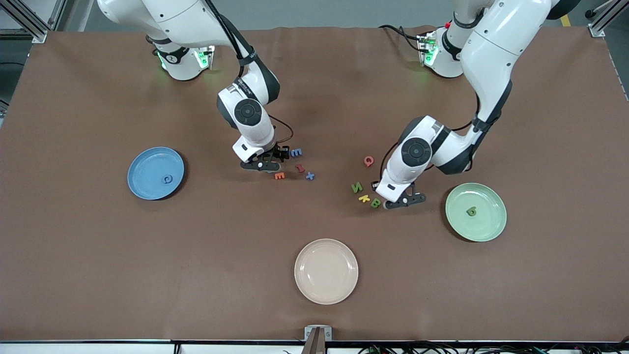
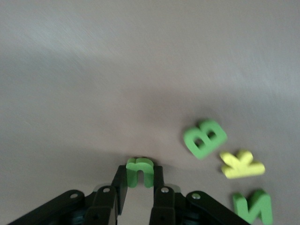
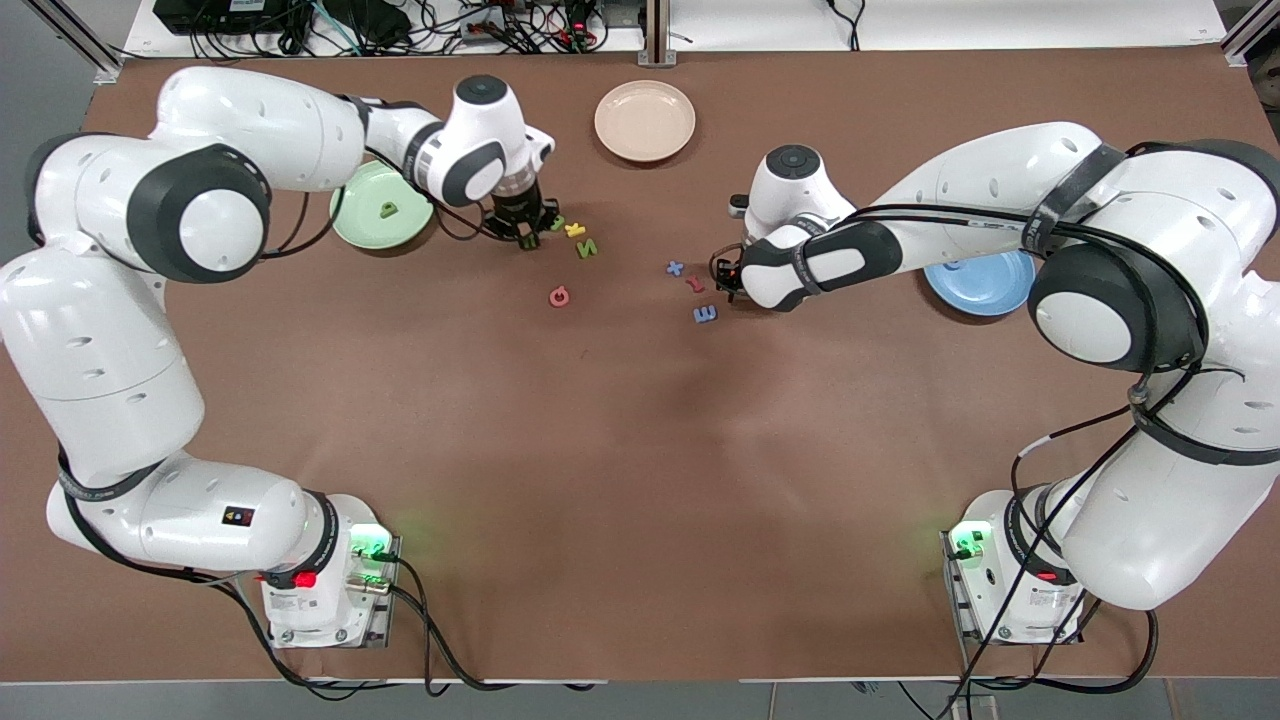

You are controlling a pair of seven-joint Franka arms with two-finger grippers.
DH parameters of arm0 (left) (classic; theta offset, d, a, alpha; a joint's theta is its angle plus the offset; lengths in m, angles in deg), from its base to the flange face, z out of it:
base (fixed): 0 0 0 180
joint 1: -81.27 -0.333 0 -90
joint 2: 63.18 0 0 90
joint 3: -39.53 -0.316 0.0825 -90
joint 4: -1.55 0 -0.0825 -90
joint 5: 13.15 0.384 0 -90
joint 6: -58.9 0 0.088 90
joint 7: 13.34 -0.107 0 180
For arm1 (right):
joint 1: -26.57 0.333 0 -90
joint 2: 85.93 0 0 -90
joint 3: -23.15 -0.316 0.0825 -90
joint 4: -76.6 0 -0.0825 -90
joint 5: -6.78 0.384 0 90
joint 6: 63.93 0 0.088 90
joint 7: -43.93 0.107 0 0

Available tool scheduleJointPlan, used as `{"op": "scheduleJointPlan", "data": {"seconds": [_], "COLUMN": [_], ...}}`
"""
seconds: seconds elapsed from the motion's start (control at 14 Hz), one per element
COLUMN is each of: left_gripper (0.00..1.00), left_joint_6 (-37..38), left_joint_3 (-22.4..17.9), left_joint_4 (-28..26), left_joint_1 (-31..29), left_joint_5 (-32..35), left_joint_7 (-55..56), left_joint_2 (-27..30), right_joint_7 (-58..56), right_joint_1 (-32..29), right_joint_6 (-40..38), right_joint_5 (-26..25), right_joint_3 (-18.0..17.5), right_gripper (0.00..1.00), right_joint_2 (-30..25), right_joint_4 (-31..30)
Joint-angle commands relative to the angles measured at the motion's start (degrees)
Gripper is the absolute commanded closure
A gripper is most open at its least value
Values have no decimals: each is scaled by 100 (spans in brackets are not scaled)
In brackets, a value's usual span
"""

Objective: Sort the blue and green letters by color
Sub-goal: 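Grasp the green n with the left gripper while the right reaches letters, then place the blue c on the blue plate with the right gripper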

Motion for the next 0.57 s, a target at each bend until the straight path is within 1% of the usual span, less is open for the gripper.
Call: {"op": "scheduleJointPlan", "data": {"seconds": [0.0,0.21,0.5], "left_gripper": [100,100,99], "left_joint_6": [198,558,612], "left_joint_3": [17,35,17], "left_joint_4": [-116,-116,-116], "left_joint_1": [-405,-923,-1583], "left_joint_5": [107,107,107], "left_joint_7": [-327,-1153,-2006], "left_joint_2": [458,757,679], "right_joint_7": [84,84,40], "right_joint_1": [85,76,59], "right_joint_6": [327,373,355], "right_joint_5": [60,51,25], "right_joint_3": [75,83,92], "right_gripper": [24,24,25], "right_joint_2": [276,434,426], "right_joint_4": [160,362,362]}}
